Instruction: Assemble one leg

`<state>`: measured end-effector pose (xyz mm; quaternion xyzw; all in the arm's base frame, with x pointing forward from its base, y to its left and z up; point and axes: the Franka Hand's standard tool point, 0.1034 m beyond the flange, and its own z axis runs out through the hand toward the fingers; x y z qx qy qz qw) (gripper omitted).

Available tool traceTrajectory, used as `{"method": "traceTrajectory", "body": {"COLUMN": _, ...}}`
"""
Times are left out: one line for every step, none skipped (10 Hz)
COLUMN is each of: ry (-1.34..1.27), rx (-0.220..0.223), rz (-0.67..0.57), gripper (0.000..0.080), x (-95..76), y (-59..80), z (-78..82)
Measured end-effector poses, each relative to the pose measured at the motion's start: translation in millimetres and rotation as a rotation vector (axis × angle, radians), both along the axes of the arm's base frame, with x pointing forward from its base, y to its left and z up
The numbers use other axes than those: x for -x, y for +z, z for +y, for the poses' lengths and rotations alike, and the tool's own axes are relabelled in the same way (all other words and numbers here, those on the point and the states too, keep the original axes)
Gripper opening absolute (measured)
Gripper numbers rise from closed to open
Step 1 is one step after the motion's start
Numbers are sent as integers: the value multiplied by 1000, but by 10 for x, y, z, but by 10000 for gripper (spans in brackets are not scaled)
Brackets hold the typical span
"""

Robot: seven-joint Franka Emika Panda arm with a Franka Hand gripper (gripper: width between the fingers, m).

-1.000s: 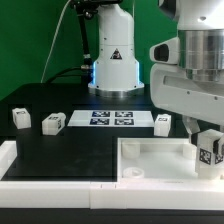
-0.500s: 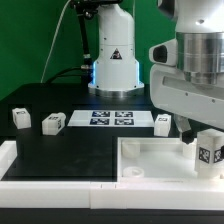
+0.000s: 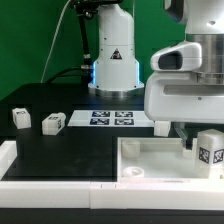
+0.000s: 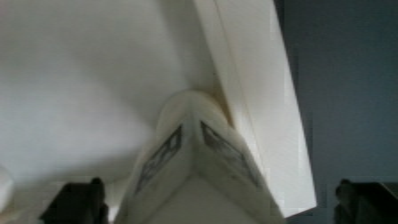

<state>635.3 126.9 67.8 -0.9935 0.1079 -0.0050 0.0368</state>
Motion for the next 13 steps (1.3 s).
{"method": "traceTrajectory", "body": {"ry": 108, "rx": 7, "rz": -8, "gripper": 648, "x": -4, "y": 5, "z": -10}}
{"method": "traceTrajectory", "body": {"ry": 263, "rx": 25, "rz": -18, "gripper": 648, "x": -9, "y": 6, "z": -35}}
{"method": "traceTrajectory", "body": {"ry": 380, "rx": 39, "rz": -24, "gripper": 648, "x": -12, "y": 5, "z": -54}}
{"method": "traceTrajectory", "body": {"ry": 487, "rx": 55, "rz": -31, "gripper": 648, "x": -21, "y": 12, "z": -73}}
{"method": "traceTrajectory", "body": {"ry": 609, "rx": 74, "rz": -50, "gripper": 648, "x": -57, "y": 27, "z": -110}}
{"method": "traceTrajectory", "body": {"ry": 657, "rx": 84, "rz": -67, "gripper": 648, "x": -83, "y": 28, "z": -145}}
{"method": "traceTrajectory", "body": {"ry": 634, "rx": 84, "rz": -65, "gripper": 648, "x": -79, "y": 24, "z": -142}}
{"method": "traceTrajectory", "body": {"ry": 634, "rx": 84, "rz": -64, "gripper": 521, "x": -80, "y": 24, "z": -147}}
{"method": "traceTrajectory", "body": {"ry": 634, "rx": 85, "rz": -64, "gripper": 386, "x": -79, "y": 22, "z": -148}}
{"method": "traceTrajectory", "body": {"ry": 594, "rx": 83, "rz": -61, "gripper": 386, "x": -75, "y": 17, "z": -150}}
{"method": "traceTrajectory", "body": {"ry": 563, "rx": 82, "rz": -57, "gripper": 291, "x": -74, "y": 8, "z": -167}}
{"method": "traceTrajectory", "body": {"ry": 489, "rx": 80, "rz": -54, "gripper": 291, "x": -75, "y": 7, "z": -169}}
{"method": "traceTrajectory", "body": {"ry": 311, "rx": 71, "rz": -48, "gripper": 291, "x": -74, "y": 6, "z": -159}}
